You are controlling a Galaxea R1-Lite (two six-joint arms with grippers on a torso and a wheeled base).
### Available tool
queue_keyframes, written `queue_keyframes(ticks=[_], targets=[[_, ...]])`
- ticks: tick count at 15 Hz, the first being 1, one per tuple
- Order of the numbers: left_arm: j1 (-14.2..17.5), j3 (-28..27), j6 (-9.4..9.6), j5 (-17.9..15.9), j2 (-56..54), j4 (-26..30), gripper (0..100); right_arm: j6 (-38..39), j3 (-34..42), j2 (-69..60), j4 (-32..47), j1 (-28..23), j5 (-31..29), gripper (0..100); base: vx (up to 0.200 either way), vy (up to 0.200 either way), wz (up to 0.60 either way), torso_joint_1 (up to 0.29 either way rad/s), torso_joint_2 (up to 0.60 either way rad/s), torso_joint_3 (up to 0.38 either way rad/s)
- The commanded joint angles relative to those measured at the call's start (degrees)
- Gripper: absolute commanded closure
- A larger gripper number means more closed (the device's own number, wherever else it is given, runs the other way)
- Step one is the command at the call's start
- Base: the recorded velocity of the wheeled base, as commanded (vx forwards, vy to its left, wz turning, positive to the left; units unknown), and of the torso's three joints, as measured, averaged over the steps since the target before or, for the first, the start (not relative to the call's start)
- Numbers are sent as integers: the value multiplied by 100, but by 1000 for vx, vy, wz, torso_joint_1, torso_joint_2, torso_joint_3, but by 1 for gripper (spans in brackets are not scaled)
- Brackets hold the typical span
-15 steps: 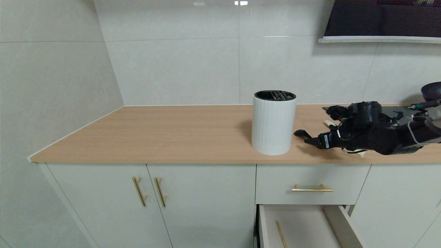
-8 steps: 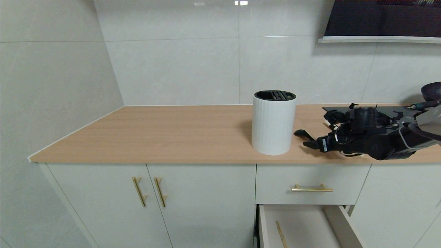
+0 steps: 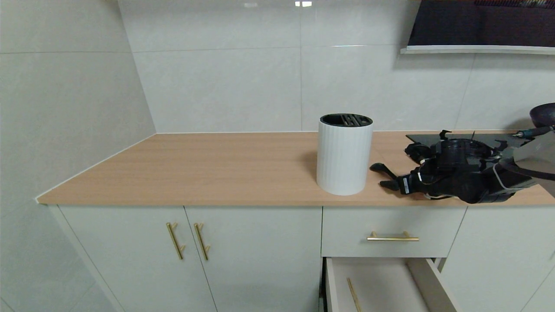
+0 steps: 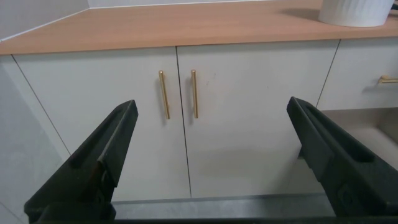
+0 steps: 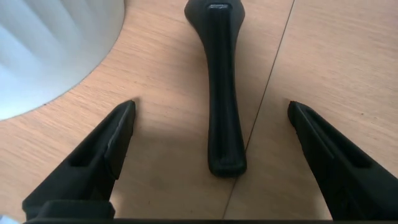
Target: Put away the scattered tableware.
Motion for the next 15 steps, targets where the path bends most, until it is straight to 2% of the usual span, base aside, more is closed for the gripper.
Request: queue_keyframes(ticks=[1, 8, 12, 15], targets=[[1, 1, -1, -6, 5, 2, 0, -1, -36, 36, -3, 0, 2, 100, 0, 0, 0, 0, 0, 0], [1, 1, -1, -6, 5, 2, 0, 7, -45, 36, 6, 18, -42, 100, 0, 0, 0, 0, 0, 0], [1, 1, 8, 3, 5, 2, 0, 69, -133, -8, 14, 79, -420, 100, 0, 0, 0, 0, 0, 0], [1, 1, 8, 3, 5, 2, 0, 737, 69, -553, 190, 176, -868, 100, 0, 0, 0, 0, 0, 0]])
